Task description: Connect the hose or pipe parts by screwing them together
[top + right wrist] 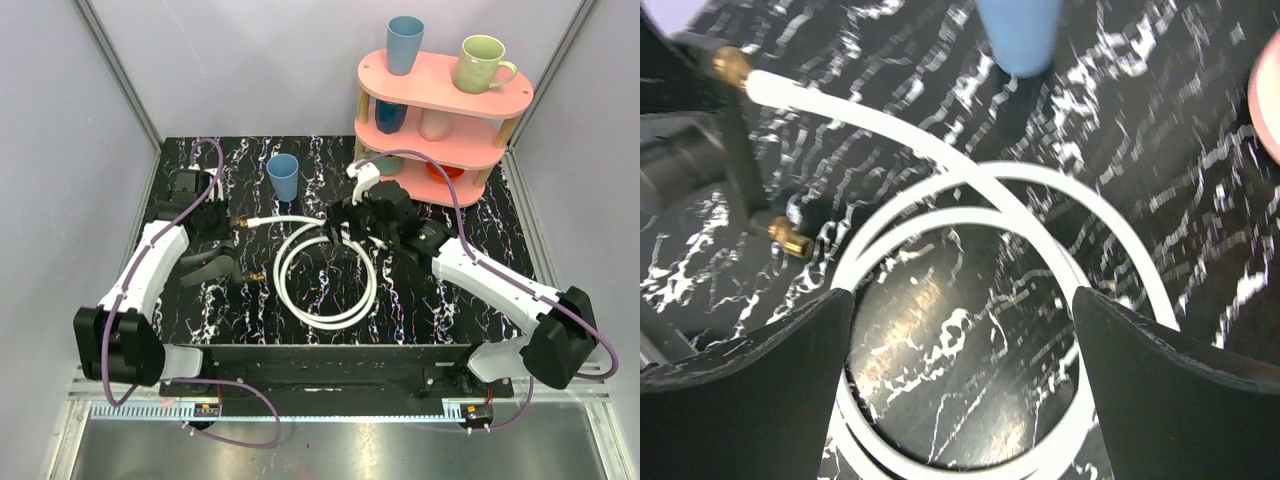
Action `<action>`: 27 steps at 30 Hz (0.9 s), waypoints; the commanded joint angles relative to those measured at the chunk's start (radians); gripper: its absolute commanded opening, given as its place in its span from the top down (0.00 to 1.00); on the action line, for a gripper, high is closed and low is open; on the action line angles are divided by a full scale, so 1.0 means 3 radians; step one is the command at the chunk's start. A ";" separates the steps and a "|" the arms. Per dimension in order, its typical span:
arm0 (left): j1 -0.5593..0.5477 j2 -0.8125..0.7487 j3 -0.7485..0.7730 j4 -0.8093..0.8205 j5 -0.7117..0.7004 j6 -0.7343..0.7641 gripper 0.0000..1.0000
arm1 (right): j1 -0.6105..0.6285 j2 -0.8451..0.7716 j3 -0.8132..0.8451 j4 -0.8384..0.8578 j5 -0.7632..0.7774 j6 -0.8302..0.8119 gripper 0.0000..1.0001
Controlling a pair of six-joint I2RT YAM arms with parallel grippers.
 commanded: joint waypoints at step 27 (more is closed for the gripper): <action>0.0742 0.1873 0.1082 -0.0047 -0.0397 -0.0106 0.84 | -0.0002 -0.0776 -0.1051 -0.0278 0.1092 0.0548 0.00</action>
